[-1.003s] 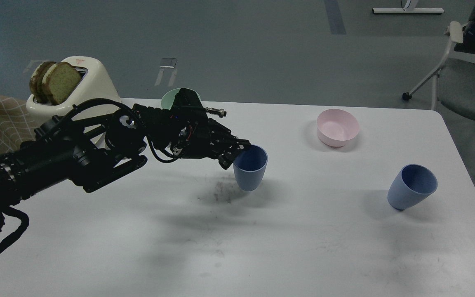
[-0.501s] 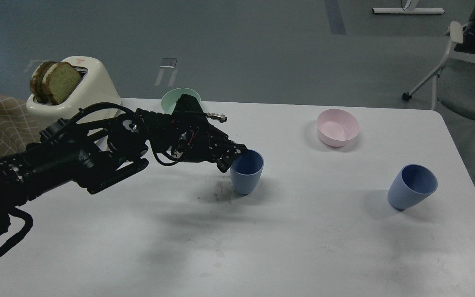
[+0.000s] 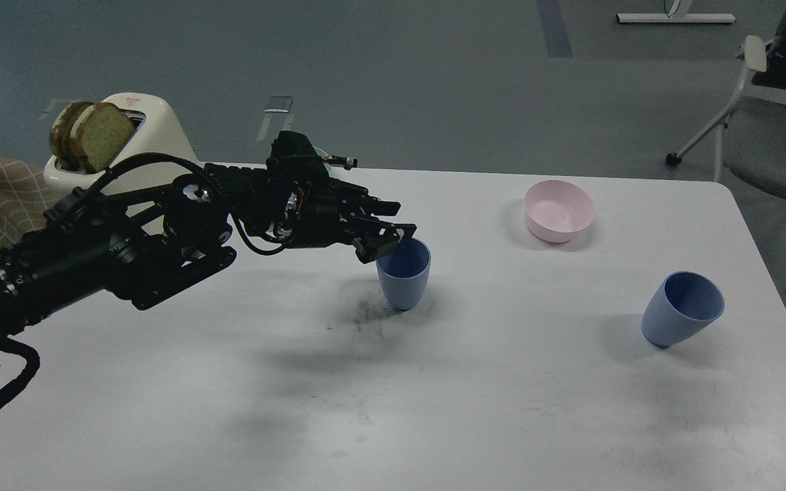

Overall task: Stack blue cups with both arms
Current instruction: 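Open the left gripper and withdraw it back toward rest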

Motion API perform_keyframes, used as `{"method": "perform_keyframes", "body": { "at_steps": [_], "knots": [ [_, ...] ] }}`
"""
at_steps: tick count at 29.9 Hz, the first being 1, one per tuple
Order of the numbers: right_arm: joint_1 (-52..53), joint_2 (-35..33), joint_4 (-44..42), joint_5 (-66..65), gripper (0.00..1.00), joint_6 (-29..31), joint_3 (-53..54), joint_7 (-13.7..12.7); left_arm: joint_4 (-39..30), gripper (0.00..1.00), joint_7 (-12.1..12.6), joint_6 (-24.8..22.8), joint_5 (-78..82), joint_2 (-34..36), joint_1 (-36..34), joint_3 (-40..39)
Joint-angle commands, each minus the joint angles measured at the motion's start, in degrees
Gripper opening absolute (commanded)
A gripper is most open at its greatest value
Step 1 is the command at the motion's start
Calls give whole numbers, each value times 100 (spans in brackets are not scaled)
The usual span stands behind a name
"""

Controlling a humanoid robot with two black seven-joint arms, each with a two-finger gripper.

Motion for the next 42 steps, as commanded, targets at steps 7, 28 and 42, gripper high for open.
{"method": "perform_keyframes", "body": {
  "at_steps": [7,28,42],
  "knots": [
    [-59,-447,236,-237,100,0,-184,0,128,97,0,39,-2699,488,63,-1111],
    [-1138,-1948,2810,-6087,100,0,-1352,114,426,98,0,13,-8053,770,1100,-3573],
    [-2264,-2161,3286,-7065,100,0,-1705,114,559,98,0,-259,-8186,559,1161,-3582]
  ]
}}
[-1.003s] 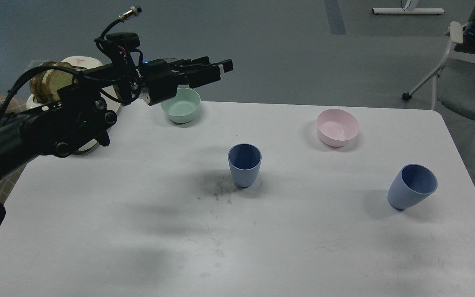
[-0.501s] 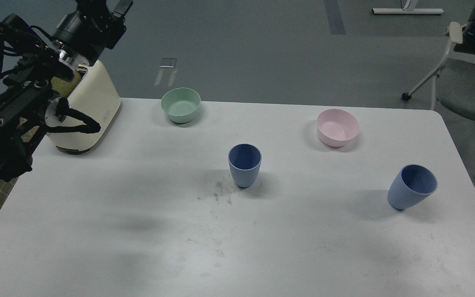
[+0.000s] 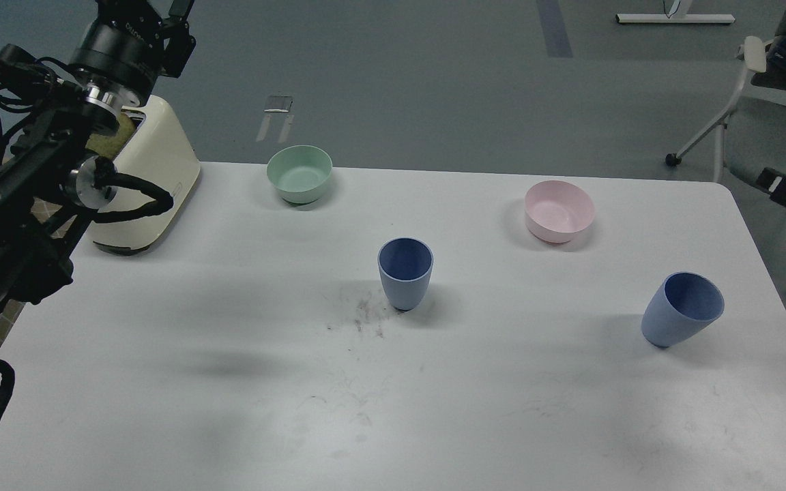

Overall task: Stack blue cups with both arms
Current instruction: 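Reach the right gripper to the other blue cup and grasp it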

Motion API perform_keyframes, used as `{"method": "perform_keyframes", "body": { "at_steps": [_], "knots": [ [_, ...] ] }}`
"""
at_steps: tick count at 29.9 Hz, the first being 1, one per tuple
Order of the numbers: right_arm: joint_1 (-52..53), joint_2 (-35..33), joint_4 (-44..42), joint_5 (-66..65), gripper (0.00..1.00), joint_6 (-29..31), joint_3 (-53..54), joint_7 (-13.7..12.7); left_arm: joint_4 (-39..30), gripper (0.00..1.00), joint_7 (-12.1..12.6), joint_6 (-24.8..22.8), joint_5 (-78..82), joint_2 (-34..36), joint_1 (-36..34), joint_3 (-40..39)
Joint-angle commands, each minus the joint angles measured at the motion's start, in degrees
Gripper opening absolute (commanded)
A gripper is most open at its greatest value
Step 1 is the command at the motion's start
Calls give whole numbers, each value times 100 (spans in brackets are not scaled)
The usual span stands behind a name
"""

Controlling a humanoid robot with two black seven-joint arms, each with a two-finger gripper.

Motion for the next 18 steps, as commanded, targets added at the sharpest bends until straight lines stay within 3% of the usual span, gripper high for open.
{"method": "perform_keyframes", "body": {
  "at_steps": [1,13,18],
  "knots": [
    [-330,-64,86,-193,100,0,-8,-1,-6,98,0,-194,1,-28,12,0],
    [-401,402,7,-897,99,0,-622,-18,-6,98,0,-203,19,-89,12,0],
    [-331,569,-72,-1301,91,0,-860,-45,-6,98,0,-186,19,-89,21,0]
  ]
}}
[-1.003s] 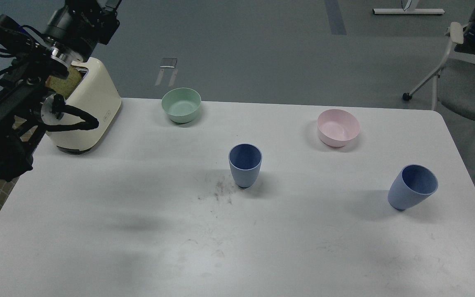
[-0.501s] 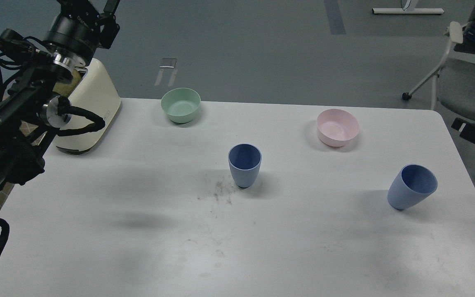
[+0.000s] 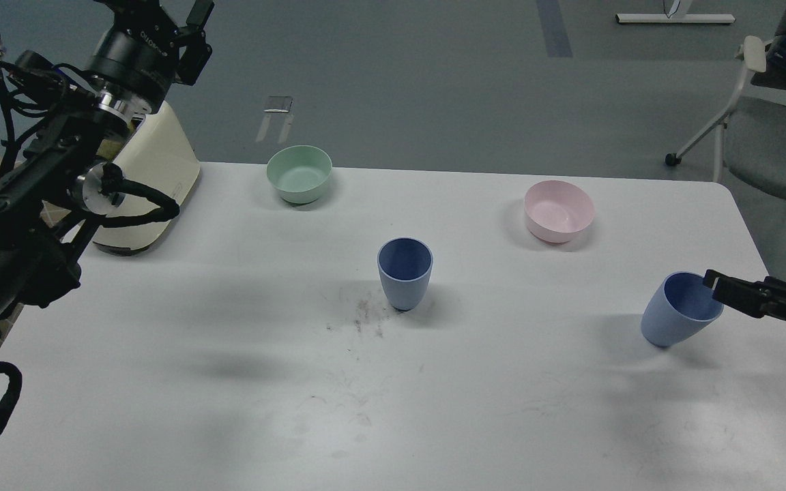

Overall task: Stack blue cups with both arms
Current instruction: 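Reach the right gripper to the other blue cup and grasp it, then lift the cup with the right gripper and tilt it over the placed cup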

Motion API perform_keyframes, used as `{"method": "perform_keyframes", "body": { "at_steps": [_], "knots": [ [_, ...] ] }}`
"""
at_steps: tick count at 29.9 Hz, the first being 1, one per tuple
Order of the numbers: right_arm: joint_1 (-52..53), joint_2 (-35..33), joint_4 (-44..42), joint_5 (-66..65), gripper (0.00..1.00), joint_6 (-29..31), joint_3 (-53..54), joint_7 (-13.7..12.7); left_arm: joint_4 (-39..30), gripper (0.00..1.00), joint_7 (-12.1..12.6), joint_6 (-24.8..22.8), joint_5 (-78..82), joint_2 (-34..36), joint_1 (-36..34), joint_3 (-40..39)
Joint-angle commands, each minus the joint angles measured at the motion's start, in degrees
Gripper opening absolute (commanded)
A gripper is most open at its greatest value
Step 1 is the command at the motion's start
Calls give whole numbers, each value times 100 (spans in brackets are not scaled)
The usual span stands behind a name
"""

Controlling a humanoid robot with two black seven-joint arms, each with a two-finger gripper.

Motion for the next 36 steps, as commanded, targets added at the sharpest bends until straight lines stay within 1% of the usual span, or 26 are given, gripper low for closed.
{"method": "perform_keyframes", "body": {
  "at_steps": [1,2,3,5,6,7,9,10,11,13,15,16,17,18,21,28,31,33,34,36],
  "knots": [
    [51,147,-75,-325,89,1,-127,-16,0,98,0,6,0,0,1,0],
    [51,200,-101,-369,83,1,-127,-25,0,98,0,6,0,0,1,0],
    [51,226,-110,-378,80,1,-127,-34,9,98,0,6,0,-8,1,0],
    [51,288,-110,-378,67,1,-136,-112,0,98,0,6,0,-8,1,0],
    [51,306,-110,-378,64,1,-145,-148,0,98,0,6,0,-8,1,0],
    [51,315,-110,-378,56,1,-145,-209,0,98,0,6,0,-8,1,0],
    [51,323,-110,-378,46,1,-136,-218,0,98,0,6,0,-8,1,0],
    [51,315,-101,-378,37,1,-136,-218,0,98,0,6,0,-8,1,0],
    [51,315,-101,-370,34,1,-136,-218,9,98,0,6,0,-8,1,0],
    [51,315,-92,-378,23,1,-136,-227,0,98,0,6,0,0,1,0],
    [51,306,-92,-378,18,1,-136,-227,9,98,0,6,0,0,1,0],
    [51,288,-92,-378,10,1,-136,-236,0,98,0,6,0,0,1,0],
    [51,280,-92,-378,7,1,-136,-236,0,98,0,15,0,0,1,0],
    [60,271,-92,-378,0,1,-136,-262,9,98,0,15,0,-8,1,0],
    [77,288,-84,-369,0,1,-119,-289,0,98,0,15,0,0,1,0],
    [262,192,-4,-299,0,1,66,-218,0,98,0,15,0,0,-7,-9],
    [726,42,4,-150,0,1,286,-139,-35,98,0,15,0,0,-7,-9],
    [1444,42,4,122,0,1,251,-148,-53,98,0,23,0,-8,-7,-9],
    [1448,42,4,123,0,1,251,-148,-53,98,0,23,0,-8,-7,-9],
    [2131,121,57,175,0,1,198,-209,-53,98,0,23,0,-61,-7,-9]
  ]
}}
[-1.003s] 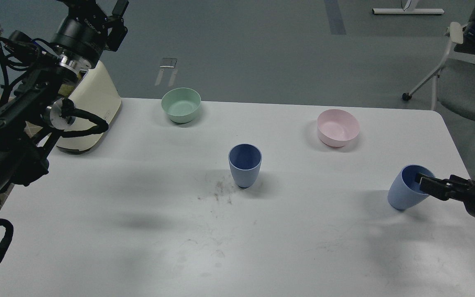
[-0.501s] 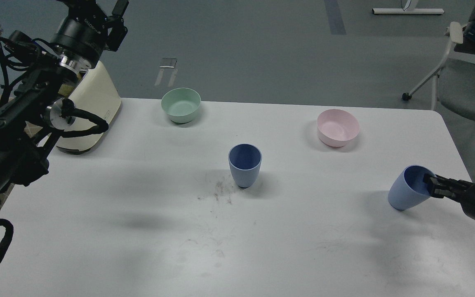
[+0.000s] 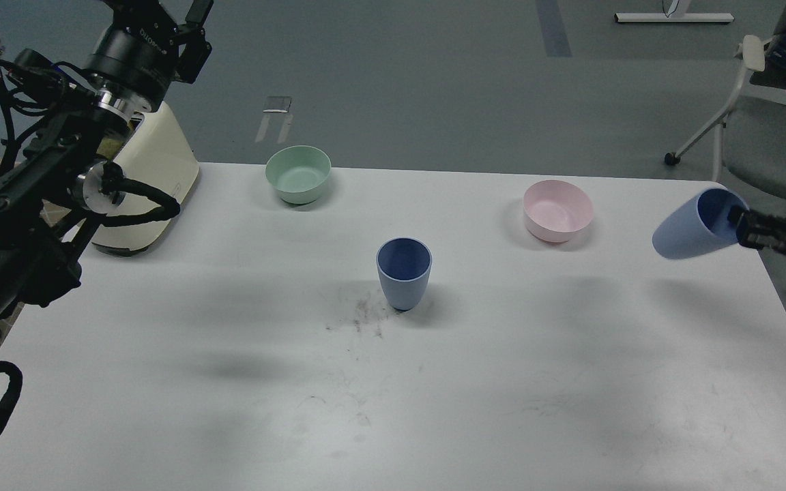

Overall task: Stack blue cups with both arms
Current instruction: 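Lift the cup with the right gripper and tilt it over the placed cup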

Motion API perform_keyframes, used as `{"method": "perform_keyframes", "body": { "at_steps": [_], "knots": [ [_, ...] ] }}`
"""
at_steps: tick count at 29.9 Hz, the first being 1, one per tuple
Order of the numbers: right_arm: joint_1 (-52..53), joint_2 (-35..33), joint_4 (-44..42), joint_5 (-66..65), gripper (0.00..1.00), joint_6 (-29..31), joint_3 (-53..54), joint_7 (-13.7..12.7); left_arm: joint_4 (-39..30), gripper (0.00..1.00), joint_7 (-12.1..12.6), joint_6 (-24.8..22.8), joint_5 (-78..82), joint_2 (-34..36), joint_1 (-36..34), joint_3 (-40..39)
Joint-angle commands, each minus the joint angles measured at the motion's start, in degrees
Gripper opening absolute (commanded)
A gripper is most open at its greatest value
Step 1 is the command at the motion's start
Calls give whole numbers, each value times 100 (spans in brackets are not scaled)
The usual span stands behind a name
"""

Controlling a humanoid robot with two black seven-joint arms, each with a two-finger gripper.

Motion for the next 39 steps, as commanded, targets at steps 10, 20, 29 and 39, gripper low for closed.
{"method": "perform_keyframes", "body": {
  "at_steps": [10,20,29,39],
  "knots": [
    [3088,1665,27,28,0,0,-2776,-186,0,98,0,4,0,-59,-7,-8],
    [3714,2431,-176,19,0,0,-4414,-388,0,98,0,4,0,-77,-16,0],
    [3696,2502,-316,-306,0,0,-4608,-529,0,98,0,4,0,-112,-24,0],
    [3556,2607,-334,-306,0,0,-4625,-529,0,98,0,4,0,-103,-24,-8]
  ]
}}
